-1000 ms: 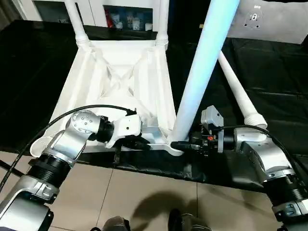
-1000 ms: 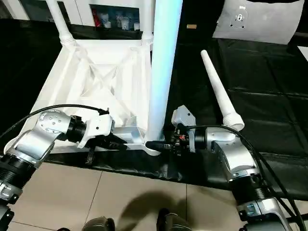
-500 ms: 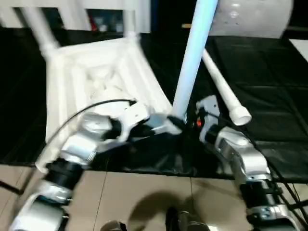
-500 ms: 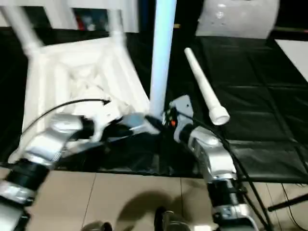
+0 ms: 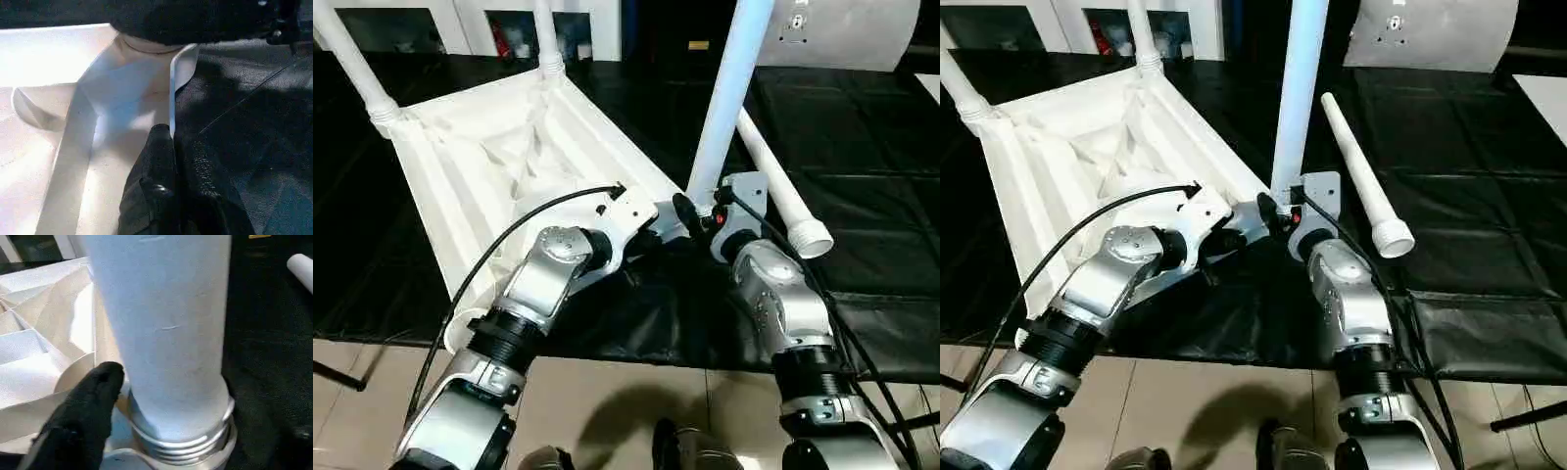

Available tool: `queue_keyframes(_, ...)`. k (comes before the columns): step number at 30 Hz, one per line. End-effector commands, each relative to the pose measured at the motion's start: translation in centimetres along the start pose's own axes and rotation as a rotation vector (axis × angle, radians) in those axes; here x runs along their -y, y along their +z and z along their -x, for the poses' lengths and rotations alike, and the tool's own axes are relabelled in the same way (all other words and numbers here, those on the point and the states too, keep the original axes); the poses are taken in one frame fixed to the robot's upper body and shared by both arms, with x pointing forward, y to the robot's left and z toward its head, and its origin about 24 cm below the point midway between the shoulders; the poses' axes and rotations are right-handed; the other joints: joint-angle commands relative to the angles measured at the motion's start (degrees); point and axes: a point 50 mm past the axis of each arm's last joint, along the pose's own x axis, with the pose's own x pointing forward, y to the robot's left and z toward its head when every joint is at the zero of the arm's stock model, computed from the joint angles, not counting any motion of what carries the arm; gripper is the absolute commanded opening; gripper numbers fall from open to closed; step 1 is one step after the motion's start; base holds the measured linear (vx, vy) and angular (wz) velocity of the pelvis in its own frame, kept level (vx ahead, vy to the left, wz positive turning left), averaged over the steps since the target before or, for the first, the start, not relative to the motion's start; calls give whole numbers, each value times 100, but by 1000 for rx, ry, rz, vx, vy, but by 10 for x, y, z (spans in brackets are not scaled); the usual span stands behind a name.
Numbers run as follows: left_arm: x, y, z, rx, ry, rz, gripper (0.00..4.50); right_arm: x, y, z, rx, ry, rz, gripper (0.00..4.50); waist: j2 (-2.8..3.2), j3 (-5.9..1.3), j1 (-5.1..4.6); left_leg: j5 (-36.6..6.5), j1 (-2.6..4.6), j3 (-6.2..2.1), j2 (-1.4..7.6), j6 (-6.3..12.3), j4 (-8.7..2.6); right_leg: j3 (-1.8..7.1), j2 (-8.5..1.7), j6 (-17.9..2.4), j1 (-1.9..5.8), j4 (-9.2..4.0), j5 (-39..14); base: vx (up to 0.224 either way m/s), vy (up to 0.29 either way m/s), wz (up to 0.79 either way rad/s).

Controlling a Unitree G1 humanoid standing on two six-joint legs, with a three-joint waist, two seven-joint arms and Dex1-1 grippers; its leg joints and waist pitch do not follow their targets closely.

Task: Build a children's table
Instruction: Rotate leg to tighten

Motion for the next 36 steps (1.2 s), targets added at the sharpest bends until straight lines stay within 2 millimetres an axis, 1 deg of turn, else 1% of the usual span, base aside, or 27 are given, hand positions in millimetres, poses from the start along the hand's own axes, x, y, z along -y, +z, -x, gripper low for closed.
queue_keyframes(1,-6,21,1,80,33,-67,0,-11,-10,2,-30,59,-11,408,11,-610,58,119,-38,2,50,1080,-258,355,-458,-473,585,-313,-1470,0,0,0)
queue_keyframes(2,-10,20,0,78,58,-70,0,-5,-8,7,12,64,0,415,5,-608,55,-17,-42,9,40,1012,-258,344,-453,-380,595,-350,-1679,0,0,0)
queue_keyframes(3,-10,20,0,78,58,-70,0,-5,-8,7,12,64,0,421,5,-608,55,-17,-42,9,40,1012,-258,344,-453,-380,595,-350,-1679,0,0,0)
queue_keyframes(4,-13,20,-1,90,77,-55,0,0,-9,11,24,56,-29,430,-13,-617,71,-100,-33,9,54,963,-263,345,-447,-286,590,-365,-1813,0,0,0)
queue_keyframes(6,-16,21,-2,105,92,-33,0,9,-10,17,32,-3,-66,441,-8,-612,79,-159,-37,6,47,939,-262,337,-441,-220,583,-388,-1913,0,0,0)
queue_keyframes(9,-15,24,-2,140,85,-3,0,20,-15,27,10,-22,-102,441,23,-633,89,-178,-26,0,47,908,-259,329,-445,-223,586,-397,-1958,0,0,0)
queue_keyframes(10,-16,25,-2,153,88,4,43,22,-16,30,-3,-19,-104,450,5,-648,113,-89,-38,-1,52,950,-253,338,-437,-235,590,-378,-1821,0,0,0)
queue_keyframes(12,-17,27,-1,169,101,17,43,25,-15,34,14,-20,-112,450,10,-665,127,-22,-54,-1,44,971,-243,342,-446,-269,597,-355,-1728,0,0,0)
queue_keyframes(13,-17,27,-1,169,101,17,59,25,-15,34,14,-20,-112,450,8,-670,149,-24,-52,1,51,976,-242,333,-457,-299,588,-366,-1734,0,0,0)
queue_keyframes(16,-20,31,1,201,104,28,87,31,-9,40,76,-33,-112,450,-4,-652,186,-128,-39,31,17,966,-246,321,-441,-179,575,-409,-1979,0,0,0)
queue_keyframes(18,-27,33,8,232,135,41,92,31,-4,44,105,-8,-130,450,-9,-658,191,-129,-46,28,19,958,-249,314,-435,-131,587,-408,-2023,0,0,0)
queue_keyframes(19,-29,32,11,234,143,49,104,28,-1,45,116,24,-129,450,5,-656,194,-160,-45,31,22,971,-248,304,-421,-60,576,-417,-2066,0,0,0)
queue_keyframes(21,-32,30,21,228,151,60,129,21,6,46,132,117,-114,450,19,-659,194,-158,-44,24,24,974,-246,299,-417,-32,568,-410,-2078,0,0,0)
queue_keyframes(23,-35,26,30,211,150,52,129,17,11,48,131,201,-87,450,17,-662,187,-148,-66,19,26,1004,-246,303,-423,-17,583,-395,-2055,0,0,0)
queue_keyframes(24,-35,26,31,211,150,51,129,17,11,48,131,202,-87,450,36,-661,186,-163,-44,27,24,995,-243,303,-408,23,557,-403,-2122,0,0,0)
queue_keyframes(25,-37,23,37,199,156,45,129,14,14,50,130,256,-79,450,47,-648,182,-211,-33,40,9,969,-244,289,-396,78,536,-444,-2273,0,0,0)
queue_keyframes(26,-40,19,47,177,159,36,129,12,17,52,121,326,-59,450,31,-645,182,-249,-27,35,18,952,-252,285,-405,92,546,-446,-2309,0,0,0)
queue_keyframes(27,-40,18,48,176,159,36,129,12,17,52,120,326,-57,450,41,-648,185,-200,-62,15,39,957,-254,299,-413,86,570,-408,-2222,0,0,0)
queue_keyframes(28,-43,10,66,132,155,4,129,10,22,53,103,411,-22,450,50,-651,184,-197,-41,12,53,946,-255,301,-414,78,551,-403,-2199,0,0,0)
queue_keyframes(29,-44,5,77,92,141,-30,129,13,26,50,97,418,6,450,8,-644,164,-199,-60,1,59,941,-261,309,-425,88,561,-387,-2195,0,0,0)
queue_keyframes(30,-44,4,78,88,140,-33,129,14,26,49,97,418,8,450,36,-649,166,-216,-42,-9,67,905,-265,311,-442,64,550,-369,-2216,0,0,0)
queue_keyframes(31,-45,2,83,70,135,-49,129,15,28,47,99,419,17,450,58,-620,129,-303,7,27,36,856,-260,313,-404,79,491,-425,-2417,0,0,0)
queue_keyframes(32,-45,1,88,51,124,-63,129,16,30,44,99,423,28,450,54,-605,133,-327,0,35,23,844,-264,305,-393,99,496,-443,-2491,0,0,0)
queue_keyframes(33,-45,0,92,38,114,-70,129,17,31,41,95,433,42,450,70,-625,156,-357,24,30,37,814,-261,306,-418,88,494,-439,-2521,0,0,0)
queue_keyframes(34,-45,-2,104,0,86,-85,129,18,37,29,80,466,92,450,54,-633,173,-402,23,6,76,775,-273,306,-459,-4,501,-398,-2531,0,0,0)
queue_keyframes(35,-45,-2,104,0,86,-85,129,18,37,29,80,466,92,450,52,-602,154,-430,5,3,87,783,-281,303,-445,-27,493,-405,-2552,0,0,0)
queue_keyframes(36,-45,-2,108,-10,79,-87,129,19,39,26,74,474,103,450,57,-596,152,-469,29,13,72,761,-272,315,-438,-21,483,-422,-2569,0,0,0)
